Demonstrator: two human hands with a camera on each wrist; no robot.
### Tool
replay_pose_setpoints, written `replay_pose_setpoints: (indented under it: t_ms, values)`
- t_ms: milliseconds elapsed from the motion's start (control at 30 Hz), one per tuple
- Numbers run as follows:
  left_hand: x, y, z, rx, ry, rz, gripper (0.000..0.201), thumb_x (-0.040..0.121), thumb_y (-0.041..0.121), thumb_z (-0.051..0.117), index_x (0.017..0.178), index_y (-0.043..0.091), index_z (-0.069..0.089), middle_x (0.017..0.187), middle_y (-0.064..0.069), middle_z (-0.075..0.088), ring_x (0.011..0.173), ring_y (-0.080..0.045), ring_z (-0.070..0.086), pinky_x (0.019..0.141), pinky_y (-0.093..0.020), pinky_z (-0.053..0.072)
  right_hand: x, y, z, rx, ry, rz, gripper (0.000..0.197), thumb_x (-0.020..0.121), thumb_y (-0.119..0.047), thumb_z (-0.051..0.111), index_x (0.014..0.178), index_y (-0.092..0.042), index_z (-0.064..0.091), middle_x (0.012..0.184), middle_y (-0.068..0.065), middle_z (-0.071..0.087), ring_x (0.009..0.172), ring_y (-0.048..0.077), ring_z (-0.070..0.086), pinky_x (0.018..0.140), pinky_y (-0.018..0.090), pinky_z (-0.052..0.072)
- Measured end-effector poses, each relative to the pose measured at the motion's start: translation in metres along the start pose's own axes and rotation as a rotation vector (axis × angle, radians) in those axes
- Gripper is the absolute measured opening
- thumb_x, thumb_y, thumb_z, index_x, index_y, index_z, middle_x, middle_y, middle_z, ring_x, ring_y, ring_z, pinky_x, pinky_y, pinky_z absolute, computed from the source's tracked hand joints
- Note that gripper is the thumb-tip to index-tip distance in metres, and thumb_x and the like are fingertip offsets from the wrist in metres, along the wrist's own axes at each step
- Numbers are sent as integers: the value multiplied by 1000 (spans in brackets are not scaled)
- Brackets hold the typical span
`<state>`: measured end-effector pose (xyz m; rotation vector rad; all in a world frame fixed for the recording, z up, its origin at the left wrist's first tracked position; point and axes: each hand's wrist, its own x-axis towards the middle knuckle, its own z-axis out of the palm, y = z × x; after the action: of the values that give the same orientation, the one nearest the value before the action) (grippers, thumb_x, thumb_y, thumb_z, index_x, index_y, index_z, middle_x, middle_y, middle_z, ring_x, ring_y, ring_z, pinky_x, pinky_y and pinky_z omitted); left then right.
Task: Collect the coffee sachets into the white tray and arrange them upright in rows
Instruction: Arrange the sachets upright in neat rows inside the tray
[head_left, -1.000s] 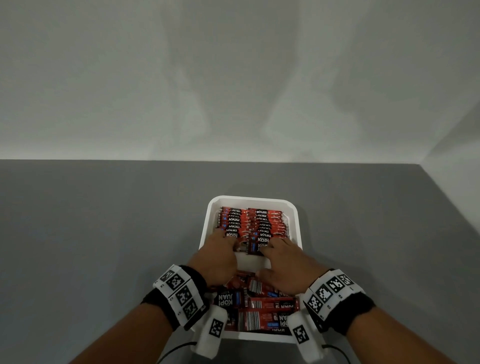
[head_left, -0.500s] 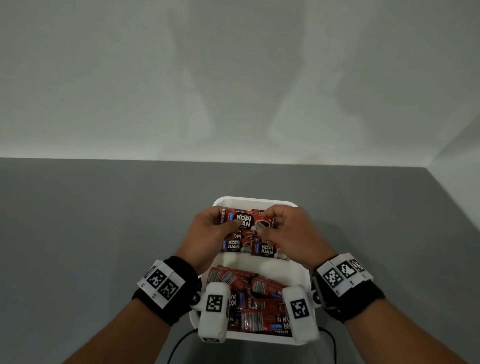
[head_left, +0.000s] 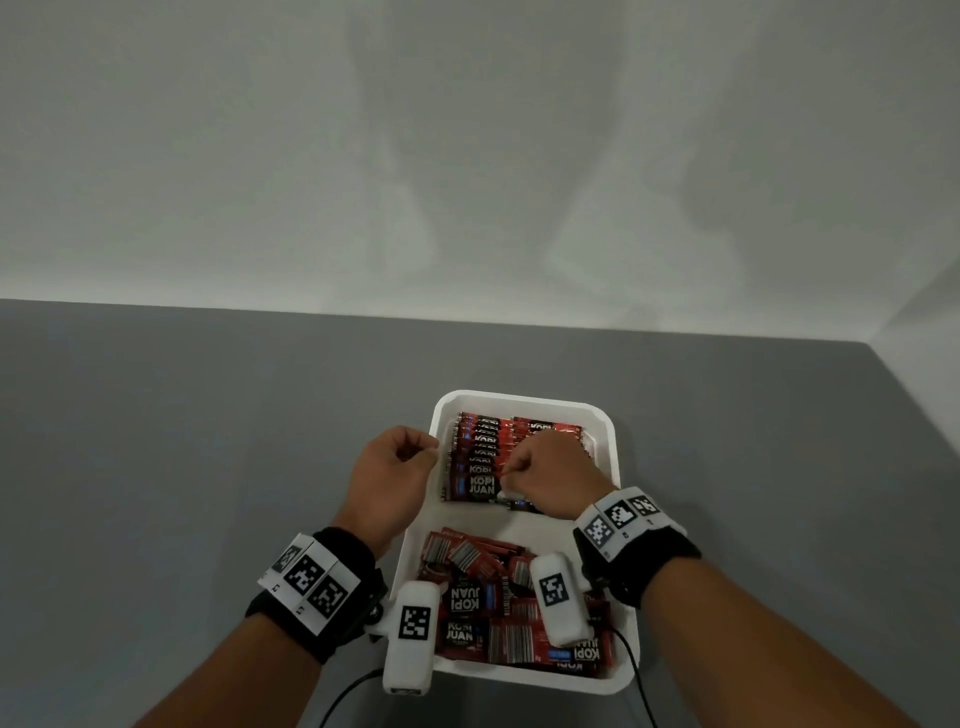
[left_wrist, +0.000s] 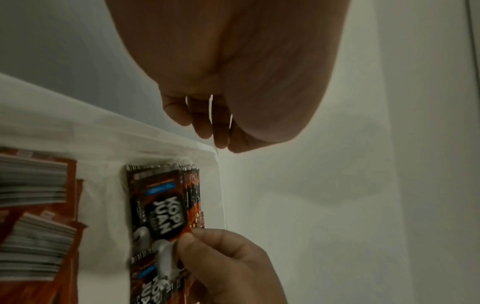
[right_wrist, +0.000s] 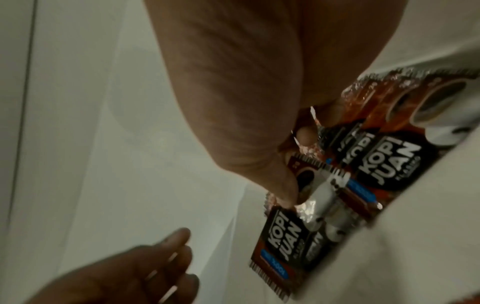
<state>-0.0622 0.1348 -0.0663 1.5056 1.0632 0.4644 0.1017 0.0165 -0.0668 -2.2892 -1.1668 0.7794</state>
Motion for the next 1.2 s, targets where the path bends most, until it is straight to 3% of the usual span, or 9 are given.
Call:
replay_pose_setpoints:
  t_ms: [100, 233, 400, 533, 633, 733, 833, 933, 1200]
  values:
    - [-4, -1, -4, 44, 9, 3, 8, 90, 7, 64, 89, 12, 70, 80, -1, 71, 70, -12, 61, 63, -26, 51, 8, -2, 12, -103, -81, 0, 7, 83, -14, 76, 84, -15, 83, 84, -3, 77, 79, 10, 70, 67, 17, 48]
    - [-9, -4, -8, 113, -27, 5, 11, 91, 6, 62, 91, 16, 69, 75, 5, 66, 66, -10, 57, 63, -25, 49, 12, -4, 18, -271, -61, -9, 13, 82, -19, 79, 92, -12, 78, 100, 4, 73, 94, 21, 68, 89, 34, 56]
    - [-16, -4, -4, 281, -132, 89, 15, 92, 5, 61, 92, 18, 67, 75, 10, 65, 58, -1, 56, 55, -14, 46, 11, -3, 20, -324, -46, -59, 14, 85, -16, 74, 97, -9, 72, 105, 5, 71, 98, 23, 66, 86, 30, 53]
    - [-22, 3, -2, 580, -436, 187, 27, 92, 3, 57, 111, 19, 66, 104, 13, 66, 89, 2, 62, 69, -5, 46, 0, 5, 10, -213, 3, -41, 5, 86, -18, 72, 86, -14, 69, 90, -4, 66, 86, 16, 62, 69, 24, 44]
    - [-24, -1, 7, 823, -641, 251, 34, 94, 12, 58, 127, 19, 60, 130, 3, 61, 115, -15, 60, 90, -25, 54, -24, 18, -5, -172, -41, -47, 8, 87, -14, 66, 84, -15, 74, 89, -6, 70, 85, 12, 64, 76, 25, 49]
    - [-25, -7, 23, 1012, -740, 296, 39, 97, 15, 59, 135, 20, 55, 138, -2, 57, 126, -21, 55, 102, -36, 52, -57, 25, -11, -280, -201, -59, 20, 92, -22, 66, 107, -15, 76, 110, -3, 68, 99, 14, 64, 85, 25, 51]
    - [-21, -13, 32, 1141, -766, 349, 41, 94, 18, 62, 134, 22, 55, 136, -1, 59, 125, -22, 56, 105, -39, 50, -78, 28, -1, -395, -278, -54, 29, 95, -36, 60, 113, -16, 71, 114, 4, 63, 96, 21, 66, 82, 35, 57]
    - [-17, -15, 35, 1230, -770, 382, 41, 91, 18, 64, 132, 22, 57, 135, -1, 57, 126, -22, 54, 107, -39, 47, -83, 29, 12, -461, -280, -47, 27, 95, -31, 60, 112, -12, 64, 111, 10, 65, 95, 26, 66, 78, 36, 57]
    - [-15, -4, 19, 1053, -820, 400, 8, 84, 23, 63, 89, 20, 68, 102, 2, 68, 93, -16, 65, 80, -32, 57, -75, 31, 23, -467, -251, -79, 24, 93, -22, 63, 112, -8, 65, 114, 11, 64, 101, 28, 65, 82, 37, 56]
